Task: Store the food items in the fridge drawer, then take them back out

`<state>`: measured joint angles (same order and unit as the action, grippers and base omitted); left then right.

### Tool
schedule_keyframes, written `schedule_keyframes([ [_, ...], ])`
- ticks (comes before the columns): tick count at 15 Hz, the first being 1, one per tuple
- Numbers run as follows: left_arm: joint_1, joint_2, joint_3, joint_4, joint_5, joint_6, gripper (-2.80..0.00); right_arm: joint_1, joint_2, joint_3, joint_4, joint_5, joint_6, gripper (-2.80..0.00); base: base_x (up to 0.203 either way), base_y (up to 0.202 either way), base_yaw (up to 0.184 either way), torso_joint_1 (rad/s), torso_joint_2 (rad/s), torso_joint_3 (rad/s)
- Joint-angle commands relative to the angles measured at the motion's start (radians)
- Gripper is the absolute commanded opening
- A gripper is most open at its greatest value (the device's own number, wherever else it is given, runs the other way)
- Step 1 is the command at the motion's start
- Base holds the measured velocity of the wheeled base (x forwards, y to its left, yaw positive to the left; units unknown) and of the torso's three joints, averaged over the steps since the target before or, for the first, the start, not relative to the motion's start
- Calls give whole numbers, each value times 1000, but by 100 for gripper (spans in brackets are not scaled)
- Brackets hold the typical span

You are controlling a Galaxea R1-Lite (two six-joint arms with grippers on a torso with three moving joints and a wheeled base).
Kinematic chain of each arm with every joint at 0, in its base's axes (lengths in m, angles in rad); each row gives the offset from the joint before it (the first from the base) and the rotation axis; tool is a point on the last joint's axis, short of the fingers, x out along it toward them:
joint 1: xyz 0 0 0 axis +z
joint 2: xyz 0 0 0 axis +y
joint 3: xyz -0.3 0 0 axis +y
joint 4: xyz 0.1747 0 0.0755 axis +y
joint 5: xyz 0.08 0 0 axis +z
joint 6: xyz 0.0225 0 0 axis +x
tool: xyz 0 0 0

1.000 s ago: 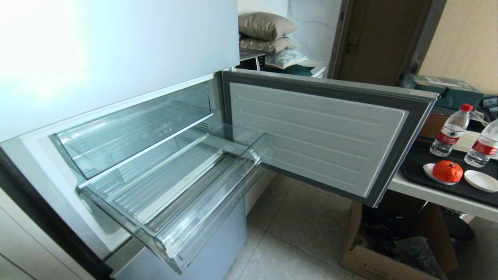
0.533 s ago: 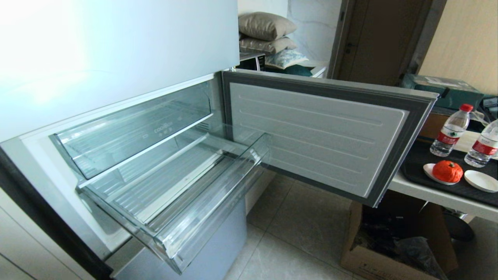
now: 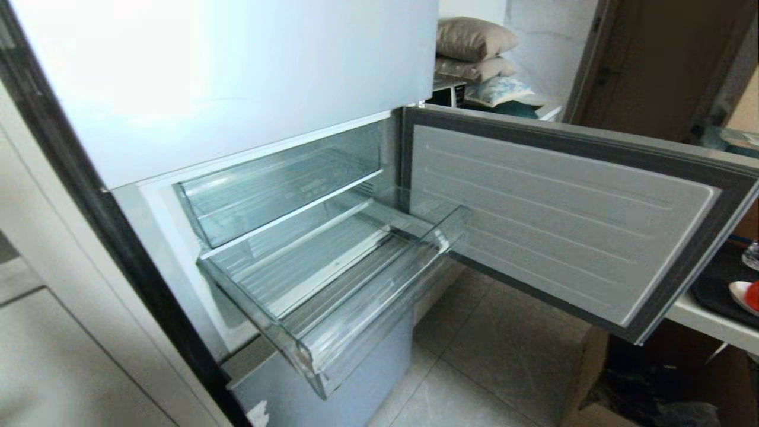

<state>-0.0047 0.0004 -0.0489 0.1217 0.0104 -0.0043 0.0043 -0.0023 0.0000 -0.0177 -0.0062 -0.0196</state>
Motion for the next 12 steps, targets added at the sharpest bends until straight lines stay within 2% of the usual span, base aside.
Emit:
schedule_keyframes([
  [1, 0, 0, 0, 1, 0, 0, -280, 0, 2, 2, -1, 0, 0, -280, 4, -5, 172, -2, 2, 2],
  [12, 0, 0, 0, 1, 0, 0, -280, 0, 2, 2, -1, 0, 24, -280, 2, -6, 176, 3, 3, 4],
])
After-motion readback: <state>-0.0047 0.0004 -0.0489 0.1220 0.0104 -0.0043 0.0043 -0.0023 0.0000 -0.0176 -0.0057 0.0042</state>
